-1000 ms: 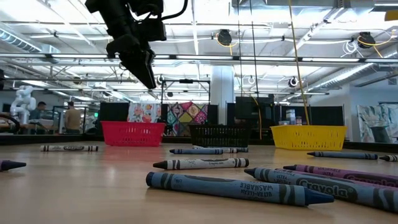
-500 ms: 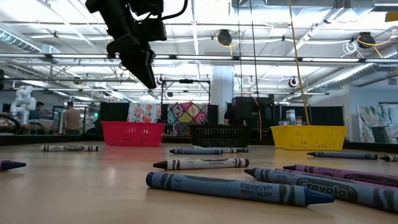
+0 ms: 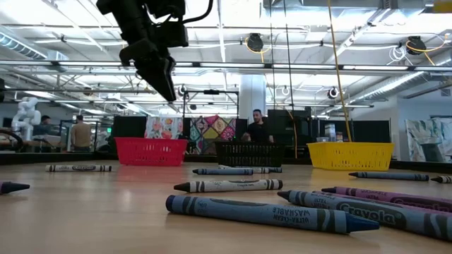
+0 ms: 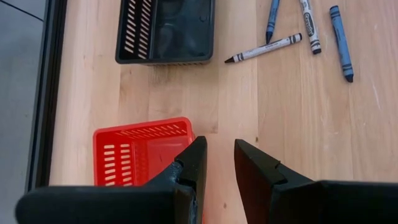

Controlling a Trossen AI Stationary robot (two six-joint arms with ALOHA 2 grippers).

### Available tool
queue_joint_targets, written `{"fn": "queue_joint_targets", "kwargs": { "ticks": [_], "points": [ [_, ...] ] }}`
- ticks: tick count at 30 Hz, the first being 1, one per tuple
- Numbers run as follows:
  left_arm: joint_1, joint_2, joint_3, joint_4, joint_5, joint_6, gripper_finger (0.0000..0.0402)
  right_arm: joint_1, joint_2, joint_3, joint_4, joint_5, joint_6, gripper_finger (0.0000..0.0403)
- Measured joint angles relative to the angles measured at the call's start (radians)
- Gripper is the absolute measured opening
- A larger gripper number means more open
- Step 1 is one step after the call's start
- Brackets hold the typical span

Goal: Sort crayons
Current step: Put the violet crayon into the black bin

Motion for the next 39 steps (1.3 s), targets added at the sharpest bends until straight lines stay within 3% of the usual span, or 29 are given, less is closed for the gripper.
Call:
{"fn": "queue_joint_targets", "kwargs": {
  "ticks": [12,24,39],
  "points": [
    [0.0,0.0,0.0,-0.016,0.0,0.0,0.008,-0.119,-0.144,0.001,-0.144,0.208,-0.067,0.0001],
    [0.0,0.0,0.0,-0.008,0.0,0.001,0.008,-0.399,-0.184,0.002,-0.144,0.352,-0.345,0.0],
    [0.057,0.0,0.0,-0.011,0.0,0.006,0.008,-0.764,-0.184,0.003,0.211,0.362,-0.87,0.0]
  ]
}}
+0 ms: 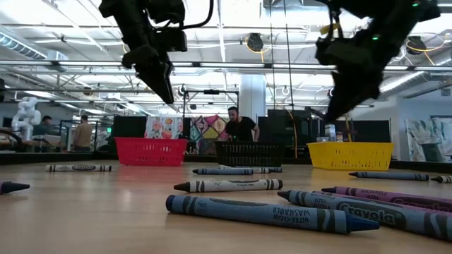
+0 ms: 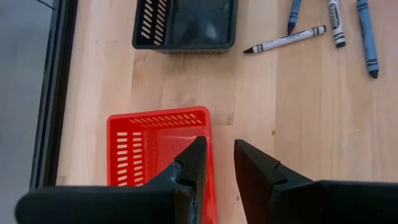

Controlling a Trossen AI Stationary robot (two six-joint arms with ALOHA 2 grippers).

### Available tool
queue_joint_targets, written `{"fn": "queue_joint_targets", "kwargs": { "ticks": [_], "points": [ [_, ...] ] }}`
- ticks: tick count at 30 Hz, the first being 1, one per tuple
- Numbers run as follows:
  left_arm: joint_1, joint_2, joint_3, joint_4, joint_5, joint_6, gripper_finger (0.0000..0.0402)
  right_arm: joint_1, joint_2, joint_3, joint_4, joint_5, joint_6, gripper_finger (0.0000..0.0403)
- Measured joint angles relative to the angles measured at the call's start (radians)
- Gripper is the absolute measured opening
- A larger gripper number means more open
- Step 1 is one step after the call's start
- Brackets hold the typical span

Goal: Sort crayons
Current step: Put the violet crayon into the black bin

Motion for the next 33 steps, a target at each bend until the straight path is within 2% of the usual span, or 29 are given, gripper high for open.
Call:
{"fn": "queue_joint_targets", "kwargs": {
  "ticks": [9,17,21,26,30,33],
  "points": [
    [0.024,0.0,0.0,0.0,0.0,0.0,0.008,-0.161,0.003,0.0,0.238,-0.001,-0.209,0.0],
    [0.024,0.0,0.0,-0.001,0.0,-0.003,0.008,-0.266,0.084,0.0,0.429,-0.01,-0.344,0.0],
    [0.023,0.0,0.0,-0.001,0.0,-0.005,0.008,-0.317,0.134,0.0,0.536,-0.078,-0.407,0.0],
    [0.023,0.0,0.0,-0.002,0.0,-0.006,0.008,-0.363,0.194,0.001,0.645,-0.103,-0.503,0.0],
    [0.023,0.0,0.0,-0.005,0.0,-0.006,0.008,-0.393,0.238,0.001,0.697,-0.187,-0.566,0.0],
    [0.023,0.0,0.0,-0.015,0.0,-0.006,0.008,-0.406,0.262,0.001,0.726,-0.2,-0.594,0.0]
  ]
}}
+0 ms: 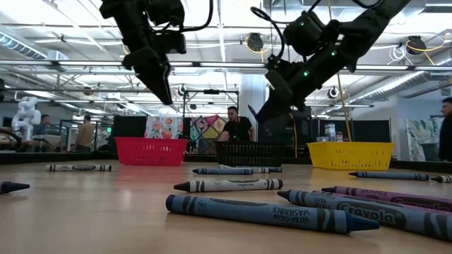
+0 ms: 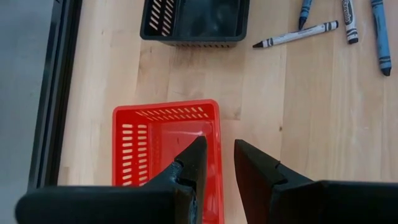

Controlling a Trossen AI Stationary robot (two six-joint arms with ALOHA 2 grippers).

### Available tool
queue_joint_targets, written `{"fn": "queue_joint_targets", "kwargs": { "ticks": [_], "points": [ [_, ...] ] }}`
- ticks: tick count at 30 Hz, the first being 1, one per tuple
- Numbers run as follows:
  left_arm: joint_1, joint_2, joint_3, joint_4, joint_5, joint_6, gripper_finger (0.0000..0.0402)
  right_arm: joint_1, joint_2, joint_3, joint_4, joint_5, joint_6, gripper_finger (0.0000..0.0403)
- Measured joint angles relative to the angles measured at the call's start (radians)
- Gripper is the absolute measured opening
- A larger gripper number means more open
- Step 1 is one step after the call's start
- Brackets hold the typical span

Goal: Sort crayons
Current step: Put the violet crayon into the black bin

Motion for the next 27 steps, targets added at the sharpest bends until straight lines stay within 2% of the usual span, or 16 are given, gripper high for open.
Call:
{"fn": "queue_joint_targets", "kwargs": {
  "ticks": [12,18,27],
  "points": [
    [0.008,0.0,0.0,-0.048,-0.016,0.0,0.008,-0.067,0.006,0.0,0.005,-0.049,-0.105,0.0],
    [0.054,0.0,0.0,-0.046,-0.054,0.001,0.008,-0.095,0.006,0.0,0.006,-0.145,-0.127,0.0],
    [0.109,0.0,0.0,-0.046,-0.053,0.001,0.008,-0.097,0.006,0.0,-0.023,-0.145,-0.156,0.0006]
  ]
}}
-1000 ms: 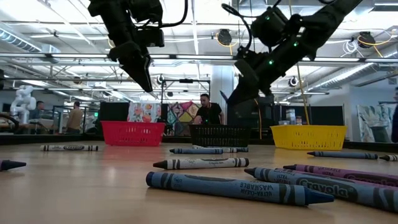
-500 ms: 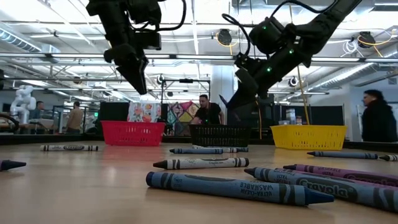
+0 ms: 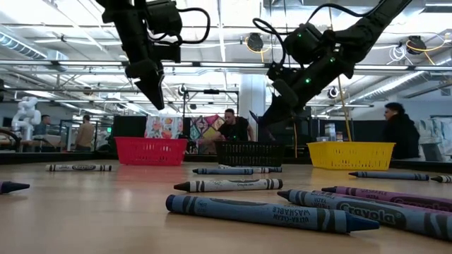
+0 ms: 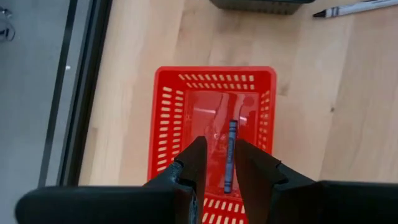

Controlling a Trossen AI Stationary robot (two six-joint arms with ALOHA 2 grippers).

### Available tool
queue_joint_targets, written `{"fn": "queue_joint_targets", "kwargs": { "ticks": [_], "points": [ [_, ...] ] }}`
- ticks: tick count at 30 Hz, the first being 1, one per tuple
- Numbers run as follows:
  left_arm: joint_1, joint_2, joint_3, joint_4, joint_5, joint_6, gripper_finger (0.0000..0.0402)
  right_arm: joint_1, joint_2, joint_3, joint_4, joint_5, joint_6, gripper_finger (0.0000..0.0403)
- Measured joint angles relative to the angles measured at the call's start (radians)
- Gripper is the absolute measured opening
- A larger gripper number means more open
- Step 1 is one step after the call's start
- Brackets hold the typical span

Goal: Sort crayons
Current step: Put the violet crayon into the black bin, then put the blue crayon into the red bin

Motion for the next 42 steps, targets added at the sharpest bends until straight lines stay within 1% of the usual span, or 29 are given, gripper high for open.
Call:
{"fn": "queue_joint_targets", "kwargs": {
  "ticks": [11,19,21,26,28,34,38,42],
  "points": [
    [0.029,0.0,0.0,0.0,0.0,0.0,0.008,0.0,0.0,0.0,-0.015,0.0,0.0,0.0039],
    [0.04,0.0,0.0,0.0,0.0,0.033,0.008,0.0,0.0,0.0,-0.014,0.005,-0.008,0.0047],
    [0.054,0.0,0.0,0.003,0.0,0.033,0.008,0.001,0.0,0.0,-0.012,0.034,-0.022,0.0047],
    [0.102,0.0,0.0,0.016,-0.004,0.055,0.008,-0.005,0.0,0.0,-0.006,0.189,-0.034,0.0047],
    [0.126,0.0,0.0,0.033,-0.014,0.076,0.008,-0.014,0.0,0.0,-0.004,0.215,-0.046,0.0047],
    [0.198,0.0,0.0,0.119,-0.027,0.093,0.008,-0.051,0.0,0.0,0.001,0.218,-0.052,0.0047],
    [0.241,0.0,0.0,0.191,-0.03,0.143,0.008,-0.077,0.0,0.0,0.0,0.221,-0.021,0.0047],
    [0.285,0.0,0.0,0.301,-0.029,0.198,0.008,-0.104,0.0,0.0,0.0,0.266,0.009,0.0047]
  ]
}}
